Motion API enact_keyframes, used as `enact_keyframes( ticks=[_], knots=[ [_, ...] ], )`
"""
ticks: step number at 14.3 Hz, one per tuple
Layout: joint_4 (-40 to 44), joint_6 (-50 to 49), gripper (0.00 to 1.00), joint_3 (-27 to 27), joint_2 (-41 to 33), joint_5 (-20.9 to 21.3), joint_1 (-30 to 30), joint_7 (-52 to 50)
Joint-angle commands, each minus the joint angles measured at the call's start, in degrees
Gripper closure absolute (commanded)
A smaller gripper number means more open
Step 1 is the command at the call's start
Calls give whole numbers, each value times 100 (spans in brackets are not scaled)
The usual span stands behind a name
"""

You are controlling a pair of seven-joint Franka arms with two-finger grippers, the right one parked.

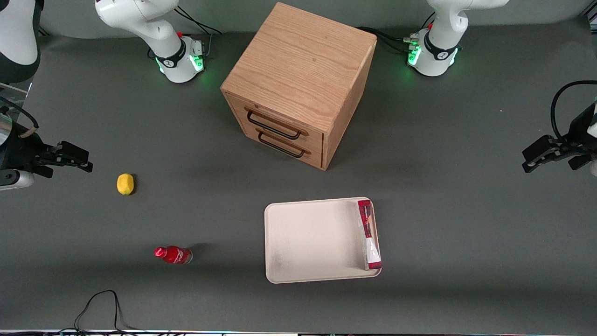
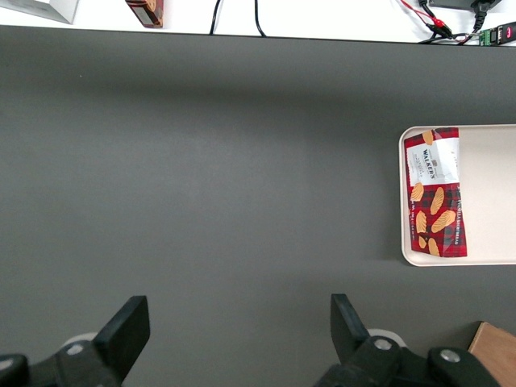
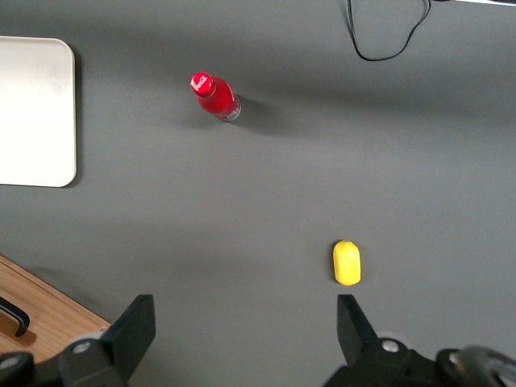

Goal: Place red cookie box on tray

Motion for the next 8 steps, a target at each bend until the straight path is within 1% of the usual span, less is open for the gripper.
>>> enact_keyframes(
  ticks=[1, 3, 8],
  knots=[
    [240, -313, 0, 92, -8, -46, -83, -121],
    [206, -322, 0, -232, -17, -46, 189, -121],
    [188, -462, 0, -234, -8, -19, 164, -103]
  ],
)
